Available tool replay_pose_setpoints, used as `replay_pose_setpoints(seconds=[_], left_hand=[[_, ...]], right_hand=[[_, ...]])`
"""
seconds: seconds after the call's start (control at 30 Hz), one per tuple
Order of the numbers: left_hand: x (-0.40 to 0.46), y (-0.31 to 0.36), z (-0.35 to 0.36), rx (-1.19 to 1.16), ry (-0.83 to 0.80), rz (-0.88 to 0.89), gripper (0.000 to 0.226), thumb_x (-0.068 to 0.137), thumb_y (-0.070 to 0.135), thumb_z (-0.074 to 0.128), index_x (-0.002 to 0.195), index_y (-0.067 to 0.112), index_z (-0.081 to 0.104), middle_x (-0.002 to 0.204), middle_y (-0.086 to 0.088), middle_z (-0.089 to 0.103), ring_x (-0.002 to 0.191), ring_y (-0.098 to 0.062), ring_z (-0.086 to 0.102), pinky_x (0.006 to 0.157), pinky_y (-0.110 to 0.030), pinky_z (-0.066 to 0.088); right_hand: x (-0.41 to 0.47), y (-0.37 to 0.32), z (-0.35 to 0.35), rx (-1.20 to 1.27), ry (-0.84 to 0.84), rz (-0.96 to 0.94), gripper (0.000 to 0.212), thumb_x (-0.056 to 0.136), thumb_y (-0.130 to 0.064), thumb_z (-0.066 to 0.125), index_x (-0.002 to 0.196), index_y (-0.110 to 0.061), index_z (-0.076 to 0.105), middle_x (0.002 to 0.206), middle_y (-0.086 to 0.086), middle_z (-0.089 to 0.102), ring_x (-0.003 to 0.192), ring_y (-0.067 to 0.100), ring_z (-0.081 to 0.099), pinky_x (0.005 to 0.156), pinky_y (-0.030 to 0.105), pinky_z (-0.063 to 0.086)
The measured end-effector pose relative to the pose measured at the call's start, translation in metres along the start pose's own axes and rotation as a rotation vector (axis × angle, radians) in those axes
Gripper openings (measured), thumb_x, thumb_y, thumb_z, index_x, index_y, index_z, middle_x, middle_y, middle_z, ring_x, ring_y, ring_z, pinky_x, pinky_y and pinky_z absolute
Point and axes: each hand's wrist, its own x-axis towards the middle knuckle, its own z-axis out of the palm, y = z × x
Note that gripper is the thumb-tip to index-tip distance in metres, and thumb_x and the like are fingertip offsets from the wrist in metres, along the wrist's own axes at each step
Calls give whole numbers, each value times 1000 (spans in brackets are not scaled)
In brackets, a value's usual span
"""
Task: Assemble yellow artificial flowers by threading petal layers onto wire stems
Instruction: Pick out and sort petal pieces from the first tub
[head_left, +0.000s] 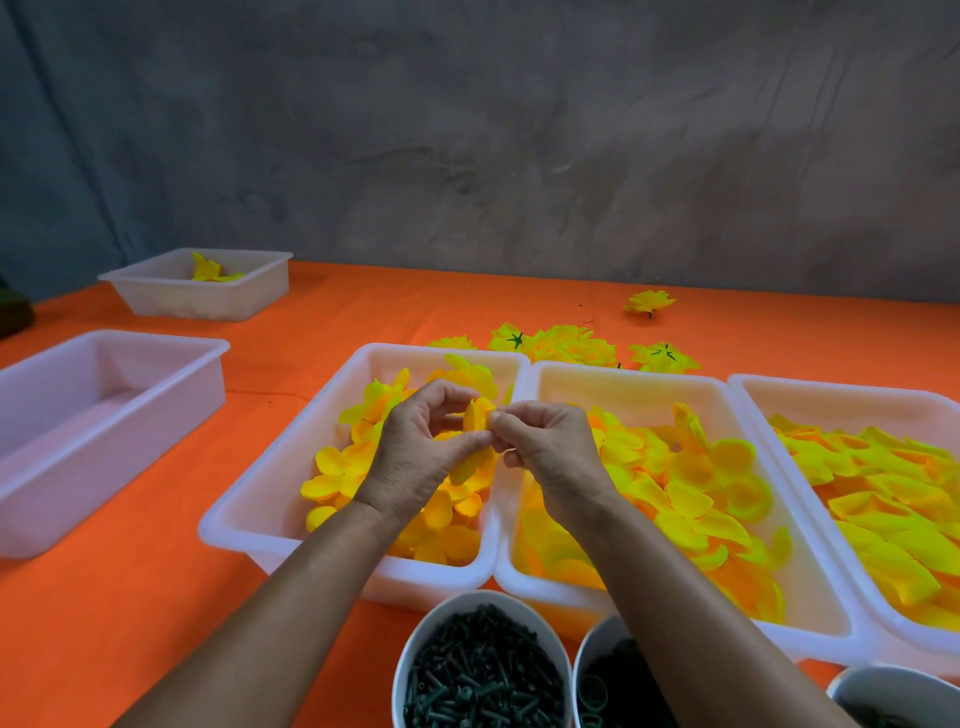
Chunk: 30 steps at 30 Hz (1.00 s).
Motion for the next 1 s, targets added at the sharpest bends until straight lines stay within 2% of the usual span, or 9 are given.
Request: replay_pose_setpoints(seconds=[0.13,0.23,0.37,0.47,0.57,0.67,0.77,0.87,1.0], left_hand=[[-2,1,2,11,-14,-11,36,62,13,83,91,23,64,83,10,69,76,-2,65,71,-16,51],[-3,4,2,-60,-23,-30,35,59,26,77,92,23,64,81,15,70,76,3,64,72,-15,50],[-3,6,0,-226,-24,-97,34,65,18,72,98,14,64,94,-8,69,84,-17,65,76,-30,53],[-1,6,-1,-354,12,-197,23,77,9,66,100,13,62,89,-5,68,79,-18,61,64,-29,50],[2,6,-2,-408,32,-250,16,87,2,58,100,11,61,85,-4,68,71,-16,60,57,-25,52],[2,4,-2,-299,85,-200,21,87,-8,55,95,11,59,83,0,73,68,-11,66,56,-23,54],[0,2,-1,-55,119,-53,31,76,-16,62,88,13,57,89,-7,72,78,-13,68,66,-26,56],[-1,2,1,131,111,61,36,70,-12,69,84,19,56,91,-8,71,85,-20,68,73,-30,57],[-4,3,2,208,134,170,42,68,-10,69,83,27,56,91,-6,69,86,-20,67,79,-35,56]], right_hand=[[2,-2,-1,83,41,41,24,81,3,63,60,-8,63,45,-4,51,43,4,41,46,15,35],[2,-3,-2,140,33,28,22,83,-2,65,62,-6,61,44,-6,52,42,5,38,44,14,33],[0,-4,-1,223,-35,38,23,87,-7,62,64,-7,59,48,-5,51,51,10,39,50,18,32],[0,-5,-1,300,-74,73,22,90,-9,59,68,-6,58,57,1,52,54,9,39,54,20,32],[2,-4,-1,351,-68,121,20,91,-8,56,71,-6,59,59,1,56,53,8,46,53,16,41],[3,-3,0,285,13,148,19,90,-2,55,71,-6,58,58,2,59,53,7,55,50,16,47],[3,0,0,131,60,115,20,83,4,58,66,-5,55,58,6,60,51,8,60,51,18,50],[2,1,-1,88,25,98,15,76,9,61,73,-6,59,58,2,60,51,7,60,51,16,49],[2,2,1,-5,-38,71,19,77,6,58,80,-10,67,61,-3,58,48,-1,51,49,12,42]])
